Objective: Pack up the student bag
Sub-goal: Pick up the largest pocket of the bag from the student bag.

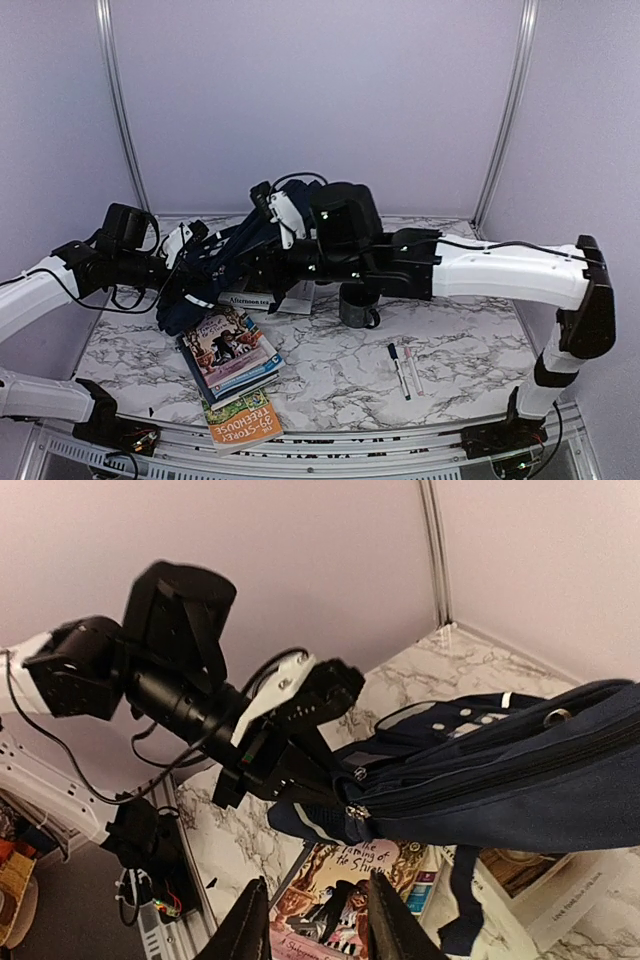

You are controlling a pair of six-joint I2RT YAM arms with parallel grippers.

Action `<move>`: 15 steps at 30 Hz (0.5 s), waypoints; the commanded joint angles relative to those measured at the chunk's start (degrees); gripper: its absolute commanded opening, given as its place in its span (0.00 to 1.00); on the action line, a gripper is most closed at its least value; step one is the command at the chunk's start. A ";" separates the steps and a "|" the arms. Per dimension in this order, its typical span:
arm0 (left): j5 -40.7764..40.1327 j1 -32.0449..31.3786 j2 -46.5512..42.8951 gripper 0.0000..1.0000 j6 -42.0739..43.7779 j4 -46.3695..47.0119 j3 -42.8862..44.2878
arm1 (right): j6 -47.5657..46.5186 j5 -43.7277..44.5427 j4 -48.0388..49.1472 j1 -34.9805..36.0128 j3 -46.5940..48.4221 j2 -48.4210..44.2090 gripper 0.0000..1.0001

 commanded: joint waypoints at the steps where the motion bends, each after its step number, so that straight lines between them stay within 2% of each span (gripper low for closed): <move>1: 6.08 -0.19 -2.00 0.00 -3.40 6.54 1.83 | 3.96 -1.29 8.02 0.41 1.68 9.04 0.28; 4: 7.43 -0.14 -2.87 0.00 -3.64 8.34 0.25 | 5.43 0.20 12.81 0.44 1.24 13.43 0.25; 9: 10.07 -0.15 -3.10 0.00 -3.60 9.18 -0.58 | 5.60 4.27 12.49 0.34 5.21 18.42 0.25; 15: 10.86 -0.14 -2.95 0.00 -3.21 9.40 -0.90 | 8.06 6.69 13.15 -0.88 5.93 19.93 0.25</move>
